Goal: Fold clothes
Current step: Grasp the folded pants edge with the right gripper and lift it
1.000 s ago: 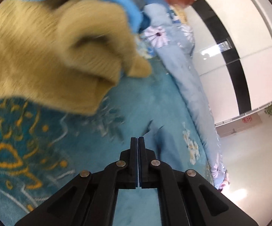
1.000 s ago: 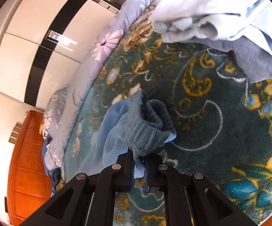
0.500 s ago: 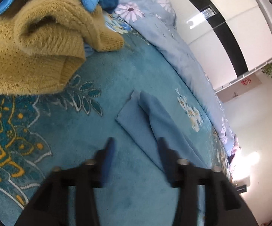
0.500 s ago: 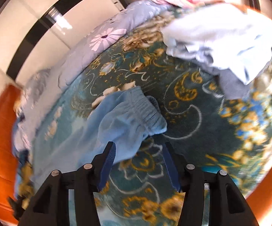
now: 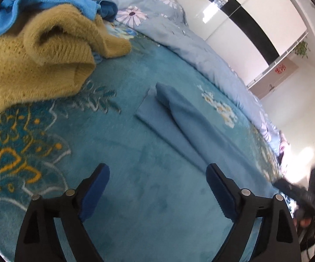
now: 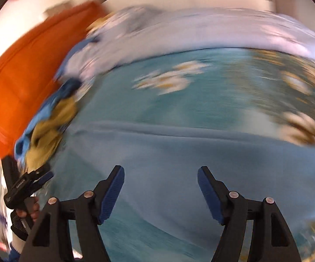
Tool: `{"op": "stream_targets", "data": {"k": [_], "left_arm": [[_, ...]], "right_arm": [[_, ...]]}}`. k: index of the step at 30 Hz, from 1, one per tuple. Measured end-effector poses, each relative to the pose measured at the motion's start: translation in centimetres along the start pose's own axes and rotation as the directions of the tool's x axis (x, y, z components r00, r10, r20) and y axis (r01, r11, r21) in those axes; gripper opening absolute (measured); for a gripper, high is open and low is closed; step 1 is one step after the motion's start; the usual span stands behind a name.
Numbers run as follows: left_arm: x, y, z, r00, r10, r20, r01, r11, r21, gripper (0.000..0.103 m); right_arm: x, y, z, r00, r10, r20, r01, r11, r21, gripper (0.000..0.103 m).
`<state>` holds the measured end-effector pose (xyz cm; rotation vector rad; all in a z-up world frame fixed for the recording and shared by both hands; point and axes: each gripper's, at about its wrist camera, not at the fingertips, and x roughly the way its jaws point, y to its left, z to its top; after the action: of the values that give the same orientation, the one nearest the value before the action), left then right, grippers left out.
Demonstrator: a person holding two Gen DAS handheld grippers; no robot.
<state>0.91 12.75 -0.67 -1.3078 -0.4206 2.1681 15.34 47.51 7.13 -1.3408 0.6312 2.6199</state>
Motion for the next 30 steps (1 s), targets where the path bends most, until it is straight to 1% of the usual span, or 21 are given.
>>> {"op": "stream_targets", "data": {"k": [2,4,8,9,12,14,17,20,21,22,24,25,26,27,29,30], "left_arm": [[-0.1,0.4,-0.6,1.0,0.0,-0.01,0.0,1.0,-0.006,0.093],[-0.4,0.8,-0.9,1.0,-0.004,-0.007,0.004,1.0,-0.013,0.093],[-1.3,1.3,-1.1,0.999,-0.029,0.02,0.029,1.0,-0.003,0.094],[-1.5,1.4,-1.1,0.999,-0.033,0.033,0.033,0.999,-0.006,0.096],[-2.2,1.7,-1.0,0.997,-0.041,0.066,0.041,0.999,-0.003,0.099],[-2.5,1.8,-0.9,0.996,-0.047,0.081,0.047,0.999,0.003,0.099],[-2.5,2.2,-0.8,0.995,-0.057,0.082,0.058,0.998,-0.006,0.1],[-2.2,2.8,-0.7,0.995,-0.073,0.075,0.076,0.996,-0.044,0.1],[-2.1,2.9,-0.7,0.994,-0.077,0.073,0.081,0.995,-0.054,0.1],[-2.0,3.0,-0.7,0.994,-0.082,0.072,0.087,0.994,-0.063,0.1],[-1.8,3.2,-0.7,0.994,-0.084,0.067,0.089,0.993,-0.074,0.1],[-1.7,3.2,-0.7,0.994,-0.083,0.065,0.088,0.993,-0.077,0.1],[-1.6,3.3,-0.7,0.994,-0.086,0.062,0.09,0.993,-0.078,0.1],[-1.5,3.2,-0.7,0.994,-0.092,0.059,0.096,0.992,-0.078,0.1],[-1.3,3.2,-0.6,0.993,-0.102,0.053,0.106,0.991,-0.078,0.1],[-1.1,3.1,-0.7,0.993,-0.108,0.045,0.112,0.991,-0.078,0.1]], "right_arm": [[3.0,3.3,1.1,0.998,0.035,-0.05,-0.039,0.996,-0.075,0.073],[6.0,6.5,2.3,0.993,0.067,-0.097,-0.082,0.985,-0.153,0.073],[9.9,10.6,4.3,0.988,0.063,-0.143,-0.097,0.964,-0.248,0.073],[10.8,11.5,4.7,0.986,0.059,-0.156,-0.1,0.958,-0.269,0.07],[12.8,13.7,5.7,0.981,0.041,-0.19,-0.106,0.931,-0.348,0.062],[14.2,14.7,6.2,0.977,0.027,-0.211,-0.11,0.913,-0.392,0.059],[15.7,16.0,6.6,0.972,-0.008,-0.234,-0.105,0.878,-0.467,0.058],[16.7,16.7,6.8,0.966,-0.036,-0.257,-0.108,0.845,-0.525,0.058],[16.9,16.9,6.8,0.964,-0.041,-0.261,-0.11,0.836,-0.537,0.056],[17.0,17.2,6.8,0.961,-0.037,-0.274,-0.125,0.826,-0.549,0.05],[17.0,17.7,6.6,0.956,-0.039,-0.291,-0.139,0.812,-0.567,0.013],[16.9,17.9,6.5,0.955,-0.046,-0.295,-0.14,0.804,-0.578,0.007],[16.7,18.1,6.4,0.952,-0.04,-0.305,-0.154,0.797,-0.585,0.003],[16.5,18.4,6.2,0.948,-0.033,-0.316,-0.169,0.789,-0.59,0.003],[15.1,18.6,6.2,0.951,0.0,-0.31,-0.195,0.778,-0.597,0.003],[14.0,18.4,6.7,0.95,0.048,-0.309,-0.228,0.783,-0.578,0.003]]}}
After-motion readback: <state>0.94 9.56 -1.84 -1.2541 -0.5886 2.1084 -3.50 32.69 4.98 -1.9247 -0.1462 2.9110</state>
